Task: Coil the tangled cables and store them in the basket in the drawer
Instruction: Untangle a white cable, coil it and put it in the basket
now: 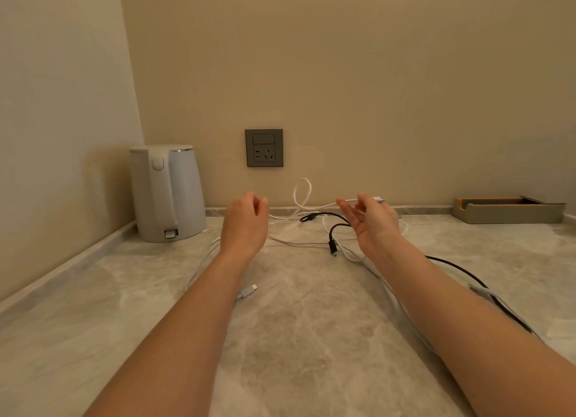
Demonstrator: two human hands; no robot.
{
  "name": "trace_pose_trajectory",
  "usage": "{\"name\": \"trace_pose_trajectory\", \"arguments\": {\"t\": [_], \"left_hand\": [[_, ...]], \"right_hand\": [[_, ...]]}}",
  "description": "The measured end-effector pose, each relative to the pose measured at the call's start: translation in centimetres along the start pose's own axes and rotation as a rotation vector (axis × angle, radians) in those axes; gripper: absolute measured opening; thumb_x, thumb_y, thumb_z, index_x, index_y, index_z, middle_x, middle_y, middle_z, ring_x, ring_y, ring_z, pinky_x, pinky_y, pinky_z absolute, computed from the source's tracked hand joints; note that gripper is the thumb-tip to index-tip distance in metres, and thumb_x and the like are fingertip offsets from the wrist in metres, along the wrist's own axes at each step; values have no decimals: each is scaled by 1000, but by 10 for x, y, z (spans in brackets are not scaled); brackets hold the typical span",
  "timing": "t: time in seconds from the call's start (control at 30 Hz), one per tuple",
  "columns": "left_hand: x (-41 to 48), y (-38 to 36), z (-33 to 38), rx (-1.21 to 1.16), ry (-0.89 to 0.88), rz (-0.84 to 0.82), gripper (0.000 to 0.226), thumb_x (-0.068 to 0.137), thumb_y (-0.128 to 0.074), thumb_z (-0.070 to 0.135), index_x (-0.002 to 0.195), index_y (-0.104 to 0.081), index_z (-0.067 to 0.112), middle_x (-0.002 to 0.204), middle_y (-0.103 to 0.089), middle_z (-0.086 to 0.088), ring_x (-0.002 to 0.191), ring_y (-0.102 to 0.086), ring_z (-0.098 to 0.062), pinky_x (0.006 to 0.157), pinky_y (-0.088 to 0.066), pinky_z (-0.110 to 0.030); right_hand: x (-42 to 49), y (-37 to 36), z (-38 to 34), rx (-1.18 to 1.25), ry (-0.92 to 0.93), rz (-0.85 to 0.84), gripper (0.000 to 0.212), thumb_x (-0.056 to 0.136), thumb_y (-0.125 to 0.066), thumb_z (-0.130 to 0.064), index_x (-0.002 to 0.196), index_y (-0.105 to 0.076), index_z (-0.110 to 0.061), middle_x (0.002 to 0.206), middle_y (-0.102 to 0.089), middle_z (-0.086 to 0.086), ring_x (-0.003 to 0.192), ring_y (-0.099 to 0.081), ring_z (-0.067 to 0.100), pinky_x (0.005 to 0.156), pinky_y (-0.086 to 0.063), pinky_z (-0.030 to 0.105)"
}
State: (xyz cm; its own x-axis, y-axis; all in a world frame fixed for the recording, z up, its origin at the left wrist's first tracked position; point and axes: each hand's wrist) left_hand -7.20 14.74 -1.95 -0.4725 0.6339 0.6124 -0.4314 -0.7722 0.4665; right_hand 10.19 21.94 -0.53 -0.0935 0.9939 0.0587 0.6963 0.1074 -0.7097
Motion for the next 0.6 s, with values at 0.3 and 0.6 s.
{"name": "trace_pose_trajectory", "arguments": {"t": [0.3,0.6], "left_hand": [[-16,0,24,-441,552,-605,50,99,-36,47,91,-69,10,79,-67,1,68,-57,-12,60,-41,-25],[-16,13,19,-375,453,-632,26,98,-43,17,78,-59,14,65,-56,3,53,-57,-8,61,-50,-25]], "right_hand": [[-31,-2,32,-792,215,-534,12,86,-63,1,75,-63,-5,67,-62,4,59,-60,2,63,-50,14],[-25,-3,32,-1250,553,-583,20,86,-55,-1,96,-69,-12,83,-62,-6,81,-54,4,75,-35,17]]}}
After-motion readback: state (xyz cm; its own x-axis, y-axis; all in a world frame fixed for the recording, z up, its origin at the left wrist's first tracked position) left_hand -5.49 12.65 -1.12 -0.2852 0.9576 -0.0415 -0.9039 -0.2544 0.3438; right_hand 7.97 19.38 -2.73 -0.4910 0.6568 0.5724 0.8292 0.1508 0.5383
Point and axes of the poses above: each hand's wrist, its own x-axis towards the middle knuckle, its own y-axis out of the back of the hand, z = x × y
